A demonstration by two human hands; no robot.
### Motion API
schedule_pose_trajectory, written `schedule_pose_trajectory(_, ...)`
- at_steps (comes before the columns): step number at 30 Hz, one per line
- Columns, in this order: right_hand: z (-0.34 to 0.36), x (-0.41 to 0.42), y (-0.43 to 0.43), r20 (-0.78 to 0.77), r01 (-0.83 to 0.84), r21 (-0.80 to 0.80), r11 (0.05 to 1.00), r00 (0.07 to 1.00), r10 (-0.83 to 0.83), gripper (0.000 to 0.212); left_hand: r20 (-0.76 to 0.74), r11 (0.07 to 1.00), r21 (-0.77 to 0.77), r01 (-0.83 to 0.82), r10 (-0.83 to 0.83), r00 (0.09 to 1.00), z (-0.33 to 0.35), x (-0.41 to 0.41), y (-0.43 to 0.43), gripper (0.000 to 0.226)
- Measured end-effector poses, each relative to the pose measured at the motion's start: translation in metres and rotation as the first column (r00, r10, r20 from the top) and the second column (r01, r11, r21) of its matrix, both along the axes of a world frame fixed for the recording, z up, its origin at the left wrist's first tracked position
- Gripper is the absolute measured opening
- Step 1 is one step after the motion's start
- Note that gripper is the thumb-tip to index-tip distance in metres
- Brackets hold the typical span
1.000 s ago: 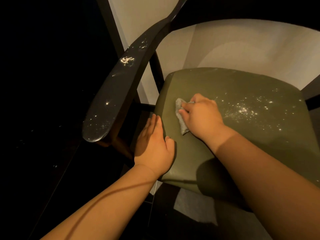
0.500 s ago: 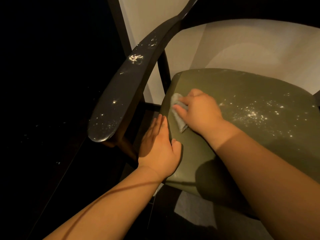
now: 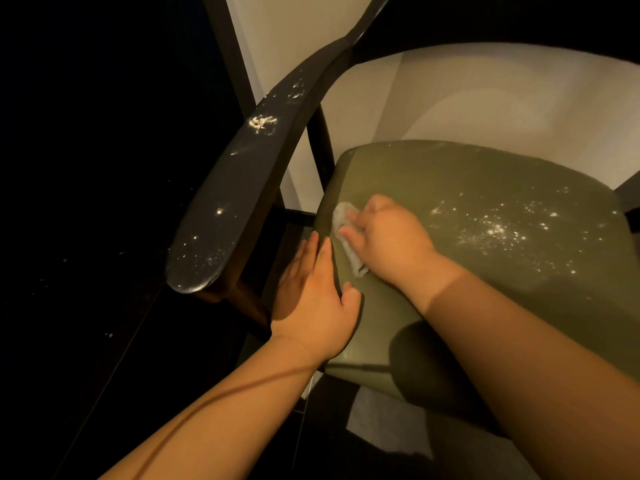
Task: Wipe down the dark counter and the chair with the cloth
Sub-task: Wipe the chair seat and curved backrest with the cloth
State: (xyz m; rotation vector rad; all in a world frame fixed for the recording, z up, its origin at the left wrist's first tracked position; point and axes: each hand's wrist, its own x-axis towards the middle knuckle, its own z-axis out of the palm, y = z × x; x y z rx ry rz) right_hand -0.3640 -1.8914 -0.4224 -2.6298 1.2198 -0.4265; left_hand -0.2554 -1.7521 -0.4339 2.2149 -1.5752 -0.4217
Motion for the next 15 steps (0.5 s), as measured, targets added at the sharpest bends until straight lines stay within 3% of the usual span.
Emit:
schedule_pose_trajectory(3, -0.005, -0.017, 0.004, 0.030, -0.016, -0.024, 1.000, 0.999, 0.017, 0.040, 0.000, 1.000, 0.008, 0.007, -0.007, 1.000, 0.000, 0.001, 0.000, 0.079)
schedule_pose_trajectory(9, -0.001, -0.045, -0.014, -0.096, 0.224, -0.127, 0.966, 0.967, -0.237, 0.042, 0.051, 0.998, 0.049, 0.032, -0.035, 0.998, -0.001, 0.000, -0.004, 0.081)
schedule_pose_trajectory(15, 0.001, -0.032, 0.025, -0.117, -0.014, -0.111, 0.994, 0.993, 0.001, 0.046, 0.065, 0.990, 0.114, 0.083, -0.091, 0.994, 0.006, 0.000, -0.008, 0.082)
